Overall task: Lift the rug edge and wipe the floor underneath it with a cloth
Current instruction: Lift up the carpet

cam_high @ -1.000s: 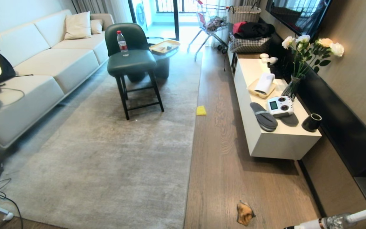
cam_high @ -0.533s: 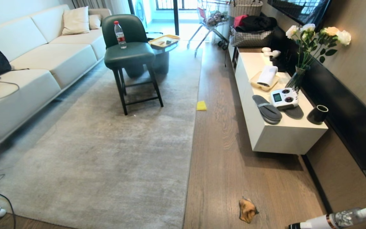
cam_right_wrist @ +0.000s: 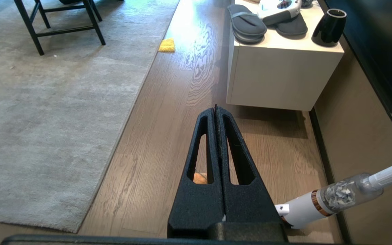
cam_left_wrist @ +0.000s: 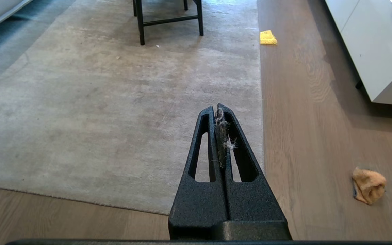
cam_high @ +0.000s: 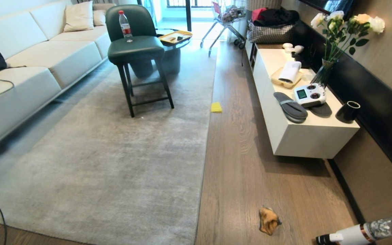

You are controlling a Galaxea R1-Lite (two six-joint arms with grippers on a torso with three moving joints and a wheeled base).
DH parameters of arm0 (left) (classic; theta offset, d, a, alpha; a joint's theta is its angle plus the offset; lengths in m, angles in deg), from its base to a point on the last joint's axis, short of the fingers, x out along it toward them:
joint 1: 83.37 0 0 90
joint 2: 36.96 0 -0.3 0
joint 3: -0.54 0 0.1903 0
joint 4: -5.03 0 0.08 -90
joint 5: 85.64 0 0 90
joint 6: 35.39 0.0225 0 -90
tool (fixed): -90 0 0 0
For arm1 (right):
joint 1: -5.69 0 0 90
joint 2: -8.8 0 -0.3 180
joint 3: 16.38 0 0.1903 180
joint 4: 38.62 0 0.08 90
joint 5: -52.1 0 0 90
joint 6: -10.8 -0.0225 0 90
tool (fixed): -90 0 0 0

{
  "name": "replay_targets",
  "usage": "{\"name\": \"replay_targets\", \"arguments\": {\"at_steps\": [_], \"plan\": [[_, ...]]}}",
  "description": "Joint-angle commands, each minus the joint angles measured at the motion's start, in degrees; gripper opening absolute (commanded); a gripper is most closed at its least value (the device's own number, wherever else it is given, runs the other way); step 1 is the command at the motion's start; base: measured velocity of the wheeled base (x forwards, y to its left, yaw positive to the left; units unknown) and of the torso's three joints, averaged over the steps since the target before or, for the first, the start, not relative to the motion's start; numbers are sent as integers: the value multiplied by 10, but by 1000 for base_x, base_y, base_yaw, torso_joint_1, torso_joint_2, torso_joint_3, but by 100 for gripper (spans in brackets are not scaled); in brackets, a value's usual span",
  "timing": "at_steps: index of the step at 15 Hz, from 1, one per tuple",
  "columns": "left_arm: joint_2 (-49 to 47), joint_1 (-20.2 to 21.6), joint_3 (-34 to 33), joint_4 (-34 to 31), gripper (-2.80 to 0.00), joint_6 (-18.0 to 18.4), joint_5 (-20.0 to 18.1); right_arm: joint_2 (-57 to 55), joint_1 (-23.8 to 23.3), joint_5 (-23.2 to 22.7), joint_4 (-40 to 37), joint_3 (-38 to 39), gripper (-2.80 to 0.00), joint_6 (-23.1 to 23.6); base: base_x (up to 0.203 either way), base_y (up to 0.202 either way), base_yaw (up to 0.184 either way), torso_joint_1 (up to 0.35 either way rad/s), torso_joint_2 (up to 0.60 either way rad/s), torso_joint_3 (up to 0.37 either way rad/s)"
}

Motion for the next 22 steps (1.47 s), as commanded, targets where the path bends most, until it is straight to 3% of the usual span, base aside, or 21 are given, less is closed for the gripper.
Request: {"name": "replay_targets", "arguments": {"at_steps": [1, 11, 22], "plan": [[0, 0, 0, 0, -280, 1, 0, -1, 0, 0, 0, 0, -280, 0, 0, 0, 0, -41, 447, 389], [0, 0, 0, 0, -280, 0, 0, -1, 0, 0, 0, 0, -280, -1, 0, 0, 0, 8, 400, 420], [0, 0, 0, 0, -280, 0, 0, 0, 0, 0, 0, 0, -280, -2, 0, 0, 0, 7, 13, 14]]}}
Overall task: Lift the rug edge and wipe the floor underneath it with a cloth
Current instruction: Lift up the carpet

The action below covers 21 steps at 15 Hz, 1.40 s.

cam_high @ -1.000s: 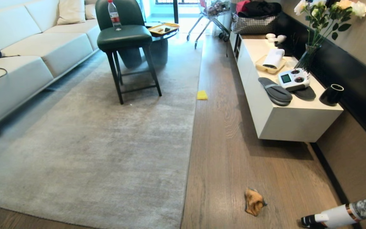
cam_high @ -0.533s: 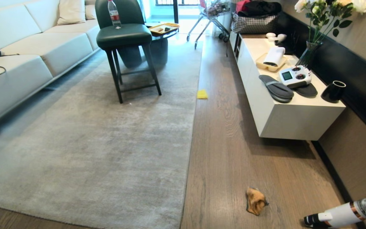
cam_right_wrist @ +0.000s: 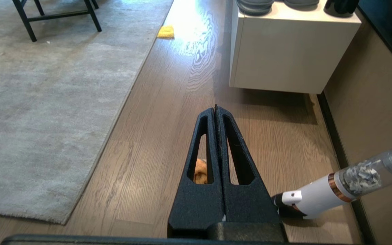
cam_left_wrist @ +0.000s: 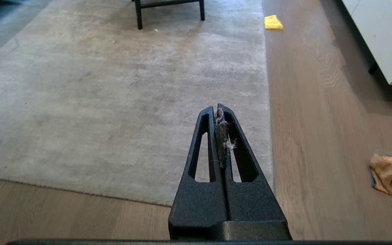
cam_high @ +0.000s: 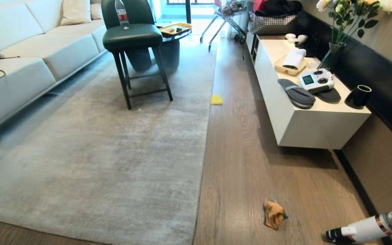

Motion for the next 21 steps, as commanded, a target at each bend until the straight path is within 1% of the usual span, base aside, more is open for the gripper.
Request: {"name": "replay_targets", "arguments": {"at_steps": [1, 21], "plan": [[0, 0, 0, 1, -280, -1, 0, 0, 0, 0, 2, 0, -280, 0, 0, 0, 0, 61, 122, 117], [0, 0, 0, 2, -280, -1, 0, 0, 0, 0, 2, 0, -280, 0, 0, 0, 0, 3, 6, 7]]}}
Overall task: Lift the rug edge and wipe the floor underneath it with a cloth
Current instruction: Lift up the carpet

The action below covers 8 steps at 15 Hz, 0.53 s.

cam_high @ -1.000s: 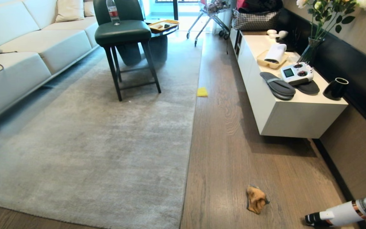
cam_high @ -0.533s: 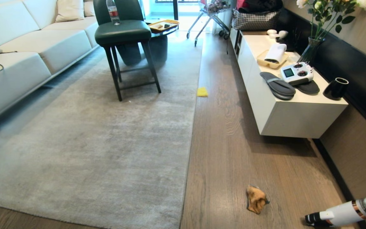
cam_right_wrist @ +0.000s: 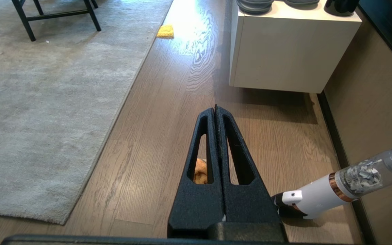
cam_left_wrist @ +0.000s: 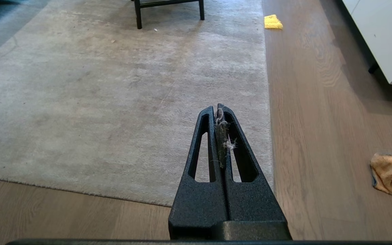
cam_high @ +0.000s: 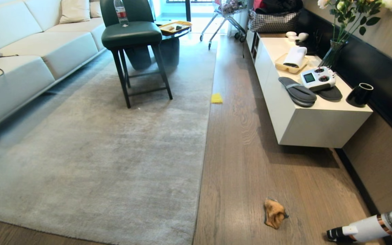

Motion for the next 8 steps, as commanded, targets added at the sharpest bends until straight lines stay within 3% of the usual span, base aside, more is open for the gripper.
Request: {"name": "replay_targets", "arguments": {"at_steps": [1, 4, 8], "plan": [[0, 0, 0, 0, -280, 0, 0, 0, 0, 0, 0, 0, -280, 0, 0, 0, 0, 0, 0, 0], [0, 0, 0, -1, -280, -1, 0, 0, 0, 0, 0, 0, -280, 0, 0, 0, 0, 4, 2, -46], [0, 0, 1, -1, -280, 0, 0, 0, 0, 0, 0, 0, -280, 0, 0, 0, 0, 2, 3, -165]]}}
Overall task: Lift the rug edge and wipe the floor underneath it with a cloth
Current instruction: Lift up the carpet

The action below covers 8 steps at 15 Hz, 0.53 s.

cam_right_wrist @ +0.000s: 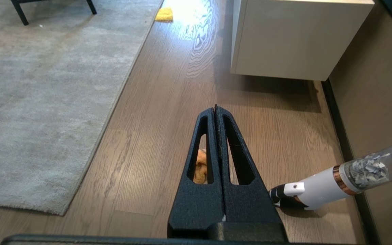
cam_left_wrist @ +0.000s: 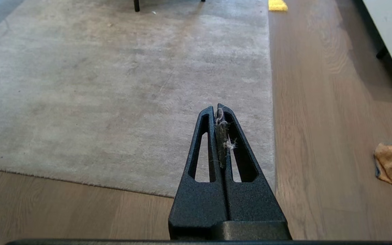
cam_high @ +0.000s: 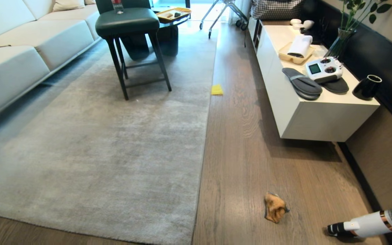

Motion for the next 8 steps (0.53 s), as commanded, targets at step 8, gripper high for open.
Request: {"name": "replay_targets", "arguments": {"at_steps": [8], "plan": [[0, 0, 0, 1, -280, 0, 0, 0, 0, 0, 0, 0, -280, 0, 0, 0, 0, 3, 3, -196]]}}
